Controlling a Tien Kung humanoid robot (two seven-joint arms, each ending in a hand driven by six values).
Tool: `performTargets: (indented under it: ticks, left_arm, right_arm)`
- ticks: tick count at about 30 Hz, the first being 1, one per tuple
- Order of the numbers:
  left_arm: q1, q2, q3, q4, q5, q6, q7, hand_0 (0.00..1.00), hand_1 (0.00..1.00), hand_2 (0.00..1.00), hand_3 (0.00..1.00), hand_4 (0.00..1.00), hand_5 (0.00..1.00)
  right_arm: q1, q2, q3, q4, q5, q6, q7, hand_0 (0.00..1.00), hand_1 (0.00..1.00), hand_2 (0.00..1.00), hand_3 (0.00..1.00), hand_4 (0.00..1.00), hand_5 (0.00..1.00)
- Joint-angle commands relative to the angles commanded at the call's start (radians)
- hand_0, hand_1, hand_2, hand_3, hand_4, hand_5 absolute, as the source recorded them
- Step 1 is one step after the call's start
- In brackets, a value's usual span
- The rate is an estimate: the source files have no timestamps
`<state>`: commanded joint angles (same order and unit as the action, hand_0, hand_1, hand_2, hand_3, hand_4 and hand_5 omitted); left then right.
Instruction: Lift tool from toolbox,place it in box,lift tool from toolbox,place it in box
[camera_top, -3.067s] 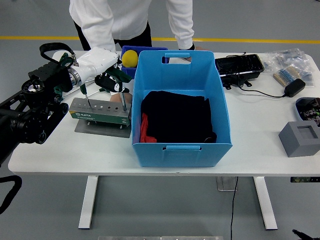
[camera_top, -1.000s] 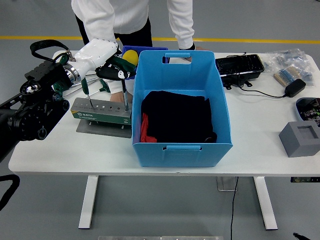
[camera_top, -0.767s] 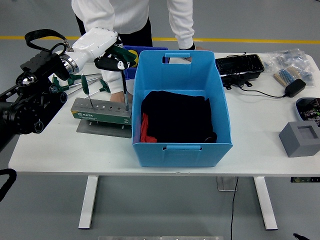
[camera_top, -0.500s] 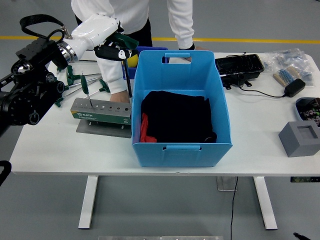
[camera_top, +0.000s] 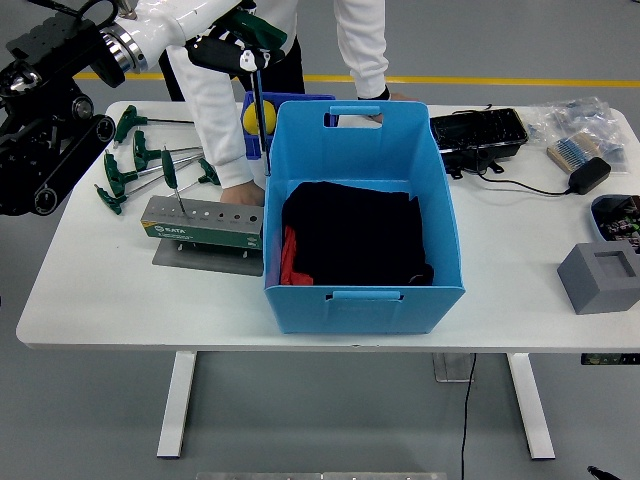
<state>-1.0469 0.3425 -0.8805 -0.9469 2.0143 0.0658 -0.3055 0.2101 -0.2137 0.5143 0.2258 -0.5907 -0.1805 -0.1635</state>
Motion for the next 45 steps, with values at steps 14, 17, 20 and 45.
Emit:
performTargets:
  ticks: [14,17,20,45]
  left_arm:
    - [0.012,-0.085,0.103,-0.116,-0.096,-0.006,0.029,0.174,0.002,0.031,0.033,0.687,0.548]
    - [0.005,-0.115,0.157,-0.097,-0.116,-0.004,0.025,0.174,0.002,0.032,0.036,0.682,0.54]
    - [0.0,-0.148,0.217,-0.066,-0.131,-0.001,0.017,0.174,0.002,0.032,0.036,0.682,0.54]
    - [-0.014,-0.316,0.428,0.222,-0.3,-0.168,0.025,0.66,0.622,0.72,0.778,0.886,0.858]
  right_arm:
    - [0.004,0.001,0.0,0.0,-0.002,0.0,-0.001,0.62,0.601,0.672,0.545,0.782,0.655]
    - [0.005,-0.001,0.001,0.001,-0.004,0.001,-0.002,0.619,0.601,0.672,0.545,0.782,0.655]
    - [0.008,-0.002,0.001,0.001,-0.006,0.002,-0.003,0.619,0.601,0.672,0.545,0.782,0.655]
    - [0.019,-0.011,0.015,0.007,-0.041,0.005,-0.013,0.621,0.604,0.672,0.545,0.783,0.653]
